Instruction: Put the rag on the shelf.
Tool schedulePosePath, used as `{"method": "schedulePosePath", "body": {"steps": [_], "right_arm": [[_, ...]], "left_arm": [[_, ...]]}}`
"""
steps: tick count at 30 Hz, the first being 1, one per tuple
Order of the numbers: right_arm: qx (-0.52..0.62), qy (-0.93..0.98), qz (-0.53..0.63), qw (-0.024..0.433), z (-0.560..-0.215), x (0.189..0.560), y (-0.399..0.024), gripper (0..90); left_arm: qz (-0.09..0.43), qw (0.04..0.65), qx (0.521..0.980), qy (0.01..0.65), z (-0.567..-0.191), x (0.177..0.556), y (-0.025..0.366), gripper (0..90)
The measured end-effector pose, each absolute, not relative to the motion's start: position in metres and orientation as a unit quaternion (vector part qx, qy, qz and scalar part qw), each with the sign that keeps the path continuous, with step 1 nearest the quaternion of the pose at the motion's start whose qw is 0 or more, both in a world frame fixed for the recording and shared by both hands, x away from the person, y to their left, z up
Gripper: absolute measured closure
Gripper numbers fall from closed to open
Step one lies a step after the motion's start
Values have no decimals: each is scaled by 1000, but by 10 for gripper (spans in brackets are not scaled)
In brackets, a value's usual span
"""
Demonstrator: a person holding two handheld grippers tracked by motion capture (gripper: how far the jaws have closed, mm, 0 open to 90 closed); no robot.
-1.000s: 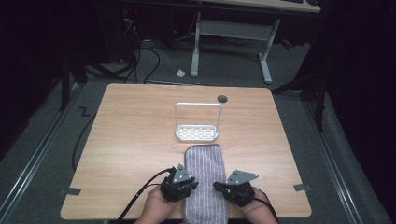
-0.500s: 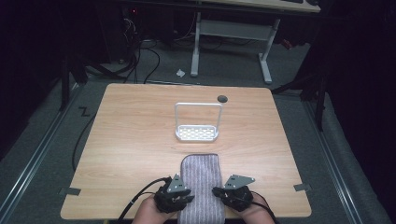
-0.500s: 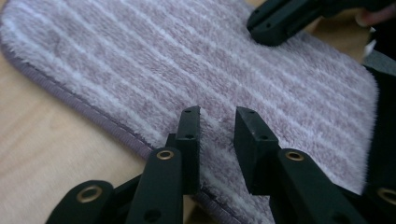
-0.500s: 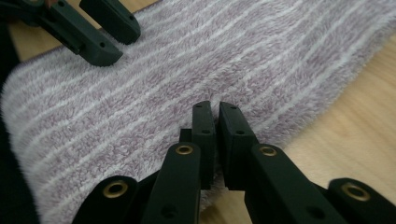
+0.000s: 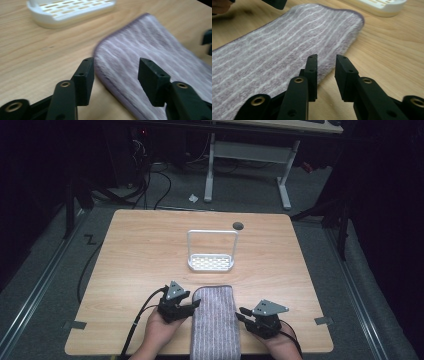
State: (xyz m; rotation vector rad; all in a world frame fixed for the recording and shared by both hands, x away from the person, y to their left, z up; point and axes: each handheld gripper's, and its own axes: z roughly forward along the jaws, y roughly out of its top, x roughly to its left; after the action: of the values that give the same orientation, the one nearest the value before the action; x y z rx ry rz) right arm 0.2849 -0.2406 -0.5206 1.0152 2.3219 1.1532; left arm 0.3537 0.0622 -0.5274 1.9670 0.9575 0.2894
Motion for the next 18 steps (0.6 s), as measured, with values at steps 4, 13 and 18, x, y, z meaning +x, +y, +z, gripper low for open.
{"method": "schedulePosePath", "body": {"steps": [4, 13, 18], "right_arm": [[368, 814, 413, 177, -520, 287, -244, 706], [399, 791, 421, 194, -522, 298, -242, 626], [417, 775, 419, 225, -520, 320, -227, 598]], "left_arm": [[115, 449, 785, 411, -533, 366, 58, 467], [121, 431, 796, 408, -541, 372, 39, 587], [113, 434, 786, 424, -542, 371, 39, 680]]}}
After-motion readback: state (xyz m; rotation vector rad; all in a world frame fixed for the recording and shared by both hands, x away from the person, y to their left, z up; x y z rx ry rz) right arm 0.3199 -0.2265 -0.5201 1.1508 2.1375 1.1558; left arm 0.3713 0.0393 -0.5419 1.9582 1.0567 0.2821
